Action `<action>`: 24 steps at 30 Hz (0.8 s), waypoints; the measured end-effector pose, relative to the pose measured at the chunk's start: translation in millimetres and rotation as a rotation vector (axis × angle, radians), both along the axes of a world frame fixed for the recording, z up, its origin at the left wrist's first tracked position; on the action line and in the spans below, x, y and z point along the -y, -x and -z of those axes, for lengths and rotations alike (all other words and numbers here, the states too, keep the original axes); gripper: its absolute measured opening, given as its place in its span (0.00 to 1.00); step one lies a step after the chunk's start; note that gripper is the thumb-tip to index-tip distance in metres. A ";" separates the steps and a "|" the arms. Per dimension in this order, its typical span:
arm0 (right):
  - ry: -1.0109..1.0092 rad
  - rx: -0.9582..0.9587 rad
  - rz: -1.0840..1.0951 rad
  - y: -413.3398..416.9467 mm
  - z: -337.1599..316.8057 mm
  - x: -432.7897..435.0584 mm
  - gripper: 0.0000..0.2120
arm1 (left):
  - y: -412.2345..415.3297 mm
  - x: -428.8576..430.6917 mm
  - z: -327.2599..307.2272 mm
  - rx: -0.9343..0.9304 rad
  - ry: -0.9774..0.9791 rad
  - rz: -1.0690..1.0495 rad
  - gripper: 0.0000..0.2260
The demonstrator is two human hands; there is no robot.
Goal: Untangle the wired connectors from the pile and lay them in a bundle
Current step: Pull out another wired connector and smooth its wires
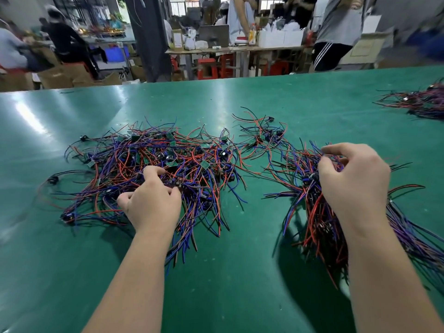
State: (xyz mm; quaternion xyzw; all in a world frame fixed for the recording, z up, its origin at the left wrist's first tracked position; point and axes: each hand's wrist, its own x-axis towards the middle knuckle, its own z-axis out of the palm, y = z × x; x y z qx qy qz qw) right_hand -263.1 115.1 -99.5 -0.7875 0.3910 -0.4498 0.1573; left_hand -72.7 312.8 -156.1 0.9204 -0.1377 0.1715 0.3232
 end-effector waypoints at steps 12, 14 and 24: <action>0.100 0.081 -0.229 -16.1 4.1 -31.2 0.08 | 5.1 1.5 -30.6 -0.299 1.260 0.190 0.16; 0.090 0.078 -0.257 -18.1 5.6 -33.1 0.08 | 10.1 3.8 -33.9 -0.293 1.277 0.295 0.14; -0.062 0.094 -0.368 -21.6 8.3 -39.7 0.08 | 17.2 4.5 -43.2 -0.534 1.303 0.557 0.13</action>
